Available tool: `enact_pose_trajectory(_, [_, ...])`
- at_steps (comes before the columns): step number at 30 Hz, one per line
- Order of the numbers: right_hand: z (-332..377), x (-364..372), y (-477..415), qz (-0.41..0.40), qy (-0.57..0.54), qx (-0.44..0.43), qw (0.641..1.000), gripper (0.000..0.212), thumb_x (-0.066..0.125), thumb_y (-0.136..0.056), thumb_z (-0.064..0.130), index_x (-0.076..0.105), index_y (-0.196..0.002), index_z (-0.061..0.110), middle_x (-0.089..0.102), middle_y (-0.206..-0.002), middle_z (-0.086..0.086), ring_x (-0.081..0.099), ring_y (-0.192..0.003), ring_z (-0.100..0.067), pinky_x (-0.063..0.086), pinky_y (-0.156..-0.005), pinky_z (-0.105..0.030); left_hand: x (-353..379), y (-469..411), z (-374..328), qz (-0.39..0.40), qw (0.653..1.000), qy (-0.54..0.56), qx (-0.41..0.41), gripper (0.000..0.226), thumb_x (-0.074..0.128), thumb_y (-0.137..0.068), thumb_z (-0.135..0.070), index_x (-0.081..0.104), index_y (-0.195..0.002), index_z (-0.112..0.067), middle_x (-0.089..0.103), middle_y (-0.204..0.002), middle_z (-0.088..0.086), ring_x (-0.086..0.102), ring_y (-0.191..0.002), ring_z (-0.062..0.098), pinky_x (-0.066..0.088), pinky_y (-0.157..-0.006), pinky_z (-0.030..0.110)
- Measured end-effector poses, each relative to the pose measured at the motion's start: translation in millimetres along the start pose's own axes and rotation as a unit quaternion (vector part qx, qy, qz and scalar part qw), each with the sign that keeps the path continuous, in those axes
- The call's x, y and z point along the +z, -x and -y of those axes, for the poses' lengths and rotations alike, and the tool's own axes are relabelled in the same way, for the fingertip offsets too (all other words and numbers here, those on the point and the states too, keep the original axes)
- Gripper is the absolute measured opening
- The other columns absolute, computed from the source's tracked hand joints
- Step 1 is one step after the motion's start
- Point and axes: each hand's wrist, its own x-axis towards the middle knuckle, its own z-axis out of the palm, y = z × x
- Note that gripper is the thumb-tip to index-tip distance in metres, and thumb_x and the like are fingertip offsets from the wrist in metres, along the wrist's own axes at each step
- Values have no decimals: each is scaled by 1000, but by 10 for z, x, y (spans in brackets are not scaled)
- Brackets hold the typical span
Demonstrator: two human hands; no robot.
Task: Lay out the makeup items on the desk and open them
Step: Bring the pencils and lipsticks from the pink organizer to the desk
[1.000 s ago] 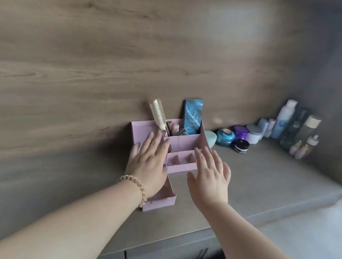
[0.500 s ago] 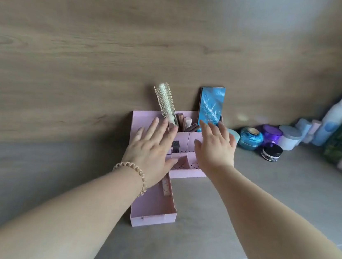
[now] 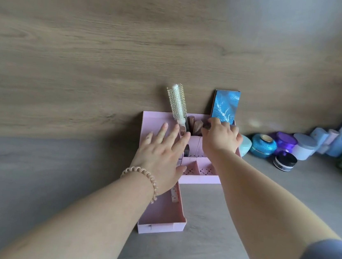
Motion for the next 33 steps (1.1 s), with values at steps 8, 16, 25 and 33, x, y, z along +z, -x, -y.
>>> enact_pose_trajectory(8, [51, 11, -77, -1, -47, 1, 999, 21, 47, -92, 37, 63, -104, 32, 60, -111, -3, 41, -115, -29, 27, -98, -43, 13, -1, 10, -1, 1000, -18, 8, 76, 34, -91, -55, -6, -149, -28, -5, -161, 1, -4, -147, 26, 10, -115, 44])
enact_pose_trajectory(16, [124, -90, -133, 62, -141, 20, 988, 14, 52, -89, 32, 64, -96, 31, 68, -99, 4, 58, -102, -22, 31, -92, -39, -42, 11, 6, 22, 1000, 1, 8, 75, 34, -91, -54, -5, -149, -28, -7, -160, -1, -7, -147, 24, 8, -116, 43])
enact_pose_trajectory(25, [222, -401, -71, -49, -236, 33, 970, 20, 50, -86, 32, 67, -97, 31, 67, -92, 2, 54, -103, -25, 36, -95, -38, -100, -32, 42, 46, 999, 16, 14, 81, 34, -89, -59, -6, -150, -25, -6, -160, -4, -9, -147, 22, 8, -116, 42])
enact_pose_trajectory(33, [-104, -863, 453, -91, -443, 64, 890, 13, 56, -89, 21, 66, -83, 14, 52, -59, 5, 41, -52, -8, 35, -50, -17, -225, 8, 62, 103, 989, 107, -15, 91, 24, -85, -70, -26, -145, -24, -20, -158, -1, -19, -145, 17, -3, -119, 40])
